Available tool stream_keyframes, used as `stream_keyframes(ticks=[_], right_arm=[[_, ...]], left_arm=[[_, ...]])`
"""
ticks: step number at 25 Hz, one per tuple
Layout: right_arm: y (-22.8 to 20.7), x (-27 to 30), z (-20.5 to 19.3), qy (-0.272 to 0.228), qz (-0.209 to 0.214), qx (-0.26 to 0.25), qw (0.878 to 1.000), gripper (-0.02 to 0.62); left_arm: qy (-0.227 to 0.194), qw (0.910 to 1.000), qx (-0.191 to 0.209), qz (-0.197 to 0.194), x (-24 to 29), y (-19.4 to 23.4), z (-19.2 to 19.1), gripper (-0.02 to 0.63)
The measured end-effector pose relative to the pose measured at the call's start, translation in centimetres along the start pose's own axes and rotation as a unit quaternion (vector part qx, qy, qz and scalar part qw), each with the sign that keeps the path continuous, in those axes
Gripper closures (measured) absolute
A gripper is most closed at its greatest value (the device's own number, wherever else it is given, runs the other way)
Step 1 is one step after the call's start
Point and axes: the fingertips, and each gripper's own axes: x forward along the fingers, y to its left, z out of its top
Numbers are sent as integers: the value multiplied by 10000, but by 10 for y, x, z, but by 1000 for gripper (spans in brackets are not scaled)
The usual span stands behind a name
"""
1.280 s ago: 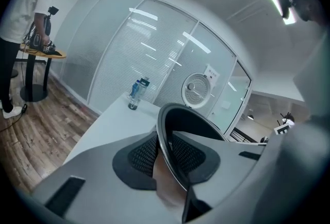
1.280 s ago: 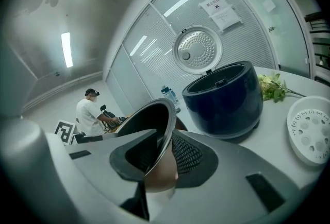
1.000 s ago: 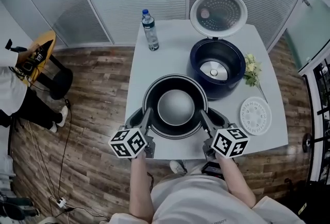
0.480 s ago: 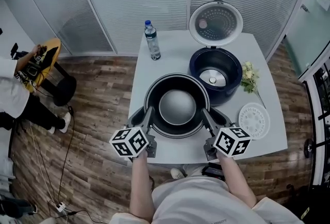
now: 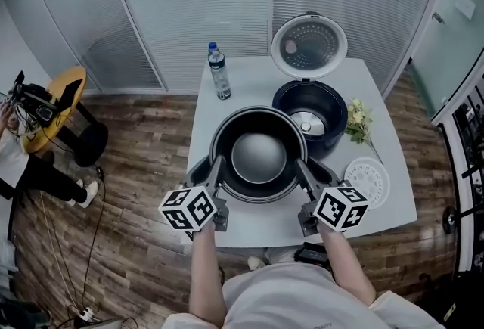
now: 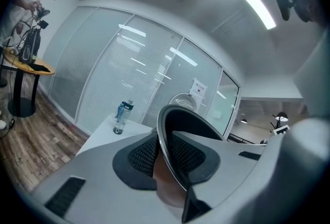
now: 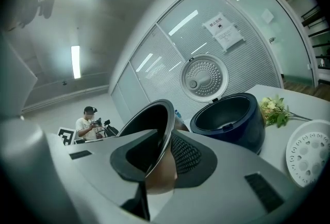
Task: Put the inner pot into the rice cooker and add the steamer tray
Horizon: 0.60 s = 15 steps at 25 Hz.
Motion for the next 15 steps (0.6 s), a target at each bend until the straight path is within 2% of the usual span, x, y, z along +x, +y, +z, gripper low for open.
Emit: stream_keyframes(ticks=[11, 15], right_arm=[[-3, -15, 34, -412, -262, -86, 9988, 505], [-14, -22, 43, -552, -365, 25, 9978, 506]], left_arm=[[-134, 9987, 181, -453, 20, -27, 26, 520], [-105, 9981, 181, -575, 34, -39, 27, 522]])
